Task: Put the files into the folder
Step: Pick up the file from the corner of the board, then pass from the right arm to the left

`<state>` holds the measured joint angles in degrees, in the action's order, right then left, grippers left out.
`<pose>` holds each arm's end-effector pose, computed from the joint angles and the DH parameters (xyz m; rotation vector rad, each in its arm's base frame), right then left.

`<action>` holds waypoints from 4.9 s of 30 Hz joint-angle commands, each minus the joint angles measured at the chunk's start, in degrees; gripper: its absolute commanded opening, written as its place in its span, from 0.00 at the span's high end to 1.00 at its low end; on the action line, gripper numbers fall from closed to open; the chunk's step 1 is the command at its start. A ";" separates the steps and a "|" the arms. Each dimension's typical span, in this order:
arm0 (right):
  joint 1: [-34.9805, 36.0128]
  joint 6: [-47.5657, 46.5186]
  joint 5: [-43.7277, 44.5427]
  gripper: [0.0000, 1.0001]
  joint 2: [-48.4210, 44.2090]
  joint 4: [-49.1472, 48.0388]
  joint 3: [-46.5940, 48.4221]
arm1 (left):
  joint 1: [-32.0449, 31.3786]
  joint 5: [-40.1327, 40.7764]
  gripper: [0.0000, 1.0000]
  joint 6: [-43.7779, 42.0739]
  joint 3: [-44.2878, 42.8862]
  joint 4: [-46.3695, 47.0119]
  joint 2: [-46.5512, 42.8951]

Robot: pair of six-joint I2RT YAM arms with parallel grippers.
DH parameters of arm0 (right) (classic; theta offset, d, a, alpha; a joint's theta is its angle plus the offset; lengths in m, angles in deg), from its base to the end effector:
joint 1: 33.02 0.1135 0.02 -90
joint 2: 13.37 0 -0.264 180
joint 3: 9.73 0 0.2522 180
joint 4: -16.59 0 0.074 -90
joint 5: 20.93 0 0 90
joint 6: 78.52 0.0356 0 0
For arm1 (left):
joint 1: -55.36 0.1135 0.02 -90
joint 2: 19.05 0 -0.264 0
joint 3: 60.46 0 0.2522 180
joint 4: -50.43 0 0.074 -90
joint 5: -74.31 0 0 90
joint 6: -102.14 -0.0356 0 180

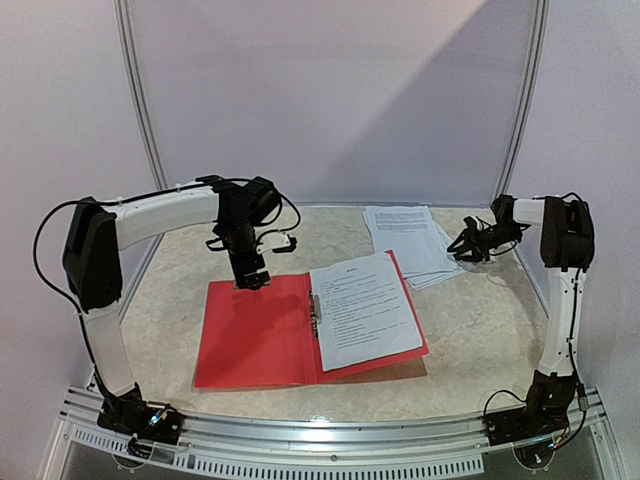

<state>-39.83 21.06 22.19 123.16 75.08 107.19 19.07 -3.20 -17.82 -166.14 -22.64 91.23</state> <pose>0.4692 -0.0299 0.1143 0.2661 2.7103 1.1860 0.3158 -0.2223 0.2347 1.5562 2.4477 0.2996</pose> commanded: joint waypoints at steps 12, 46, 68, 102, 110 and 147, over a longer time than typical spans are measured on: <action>0.02 1.02 -10.62 0.77 2.29 -0.60 -0.95 | -1.06 0.22 0.00 0.16 -0.63 0.09 1.08; 2.83 -4.54 11.26 1.00 -16.00 10.91 -3.49 | -1.23 0.90 0.01 0.00 -1.20 -0.01 -0.94; 19.77 -4.65 87.89 1.00 -29.62 34.33 7.51 | -1.76 1.27 0.00 -0.98 0.59 0.67 -6.96; 40.94 -16.15 16.86 1.00 -57.60 8.85 3.25 | 1.10 -16.67 0.00 -4.08 -29.43 -5.82 -15.10; 41.00 -19.42 8.52 1.00 -59.96 12.68 2.14 | 1.05 -24.44 0.00 -8.07 -39.07 -7.58 -13.62; 55.36 -39.57 6.40 1.00 -50.00 37.87 14.09 | -0.01 -33.68 0.00 -12.65 -30.63 -9.40 -10.92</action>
<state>14.99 -16.58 29.43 72.86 106.73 120.10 19.05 -35.87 -29.90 -197.05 -31.80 80.30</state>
